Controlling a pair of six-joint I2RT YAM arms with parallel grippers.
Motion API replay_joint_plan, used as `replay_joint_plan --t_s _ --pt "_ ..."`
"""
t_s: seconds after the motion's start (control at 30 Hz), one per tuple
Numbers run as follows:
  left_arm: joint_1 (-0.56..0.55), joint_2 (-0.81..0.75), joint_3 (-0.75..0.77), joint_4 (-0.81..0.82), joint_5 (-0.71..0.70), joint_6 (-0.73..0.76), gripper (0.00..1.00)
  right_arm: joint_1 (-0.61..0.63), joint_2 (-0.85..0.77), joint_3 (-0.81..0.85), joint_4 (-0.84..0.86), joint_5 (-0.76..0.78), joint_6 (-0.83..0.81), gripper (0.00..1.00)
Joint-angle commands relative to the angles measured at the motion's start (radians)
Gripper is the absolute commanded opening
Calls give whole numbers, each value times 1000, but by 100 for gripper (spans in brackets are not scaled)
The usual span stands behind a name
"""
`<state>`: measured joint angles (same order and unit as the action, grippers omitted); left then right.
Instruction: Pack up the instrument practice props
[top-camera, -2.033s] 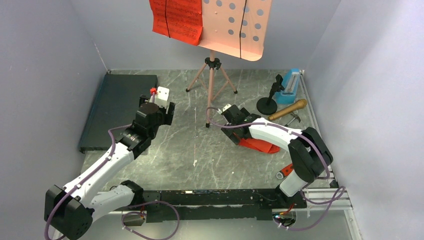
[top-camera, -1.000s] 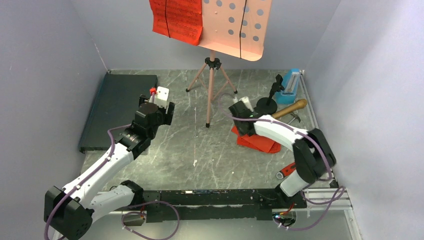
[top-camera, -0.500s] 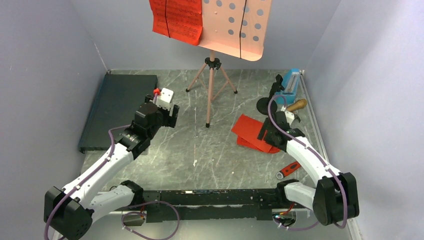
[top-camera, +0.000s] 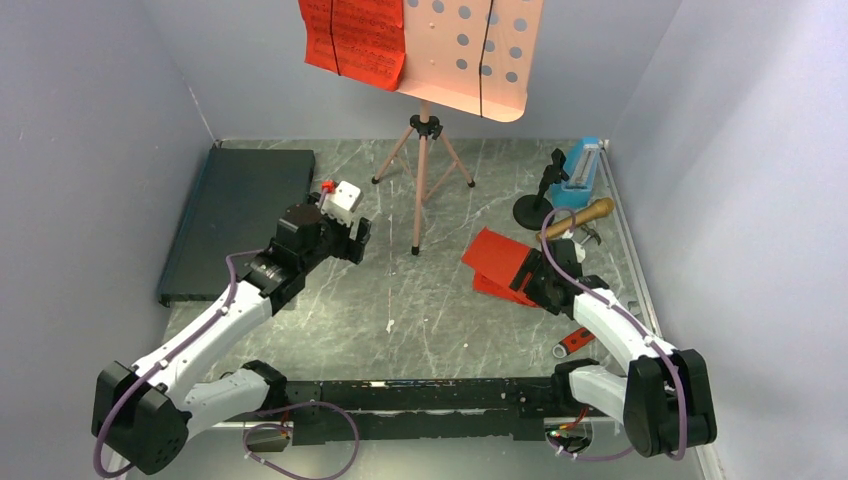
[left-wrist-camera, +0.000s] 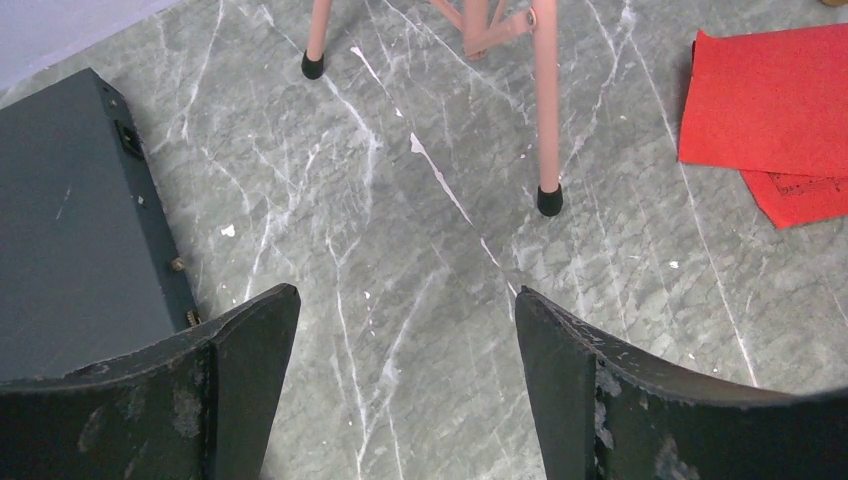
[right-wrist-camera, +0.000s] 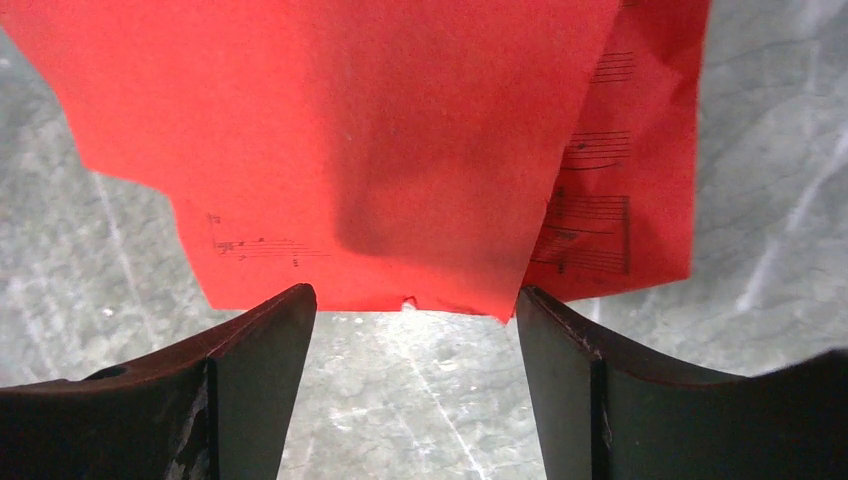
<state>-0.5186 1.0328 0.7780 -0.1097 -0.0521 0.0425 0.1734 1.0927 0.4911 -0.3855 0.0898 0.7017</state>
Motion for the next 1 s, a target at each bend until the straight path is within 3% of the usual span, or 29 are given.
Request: replay_joint_plan --t_s 0.0,0.37,0.63,0.77,0.97 --pt "-4 11 26 29 28 -3 85 -11 -42 5 123 -82 19 76" --pt "-4 24 27 29 29 -4 84 -55 -34 79 244 -204 117 63" --pt "-6 26 29 29 38 -4 85 -147 66 159 438 -227 157 65" --pt "-6 29 30 26 35 -3 85 -190 143 253 434 -158 101 71" --pt "-8 23 30 20 13 9 84 -189 189 396 311 -174 -137 75"
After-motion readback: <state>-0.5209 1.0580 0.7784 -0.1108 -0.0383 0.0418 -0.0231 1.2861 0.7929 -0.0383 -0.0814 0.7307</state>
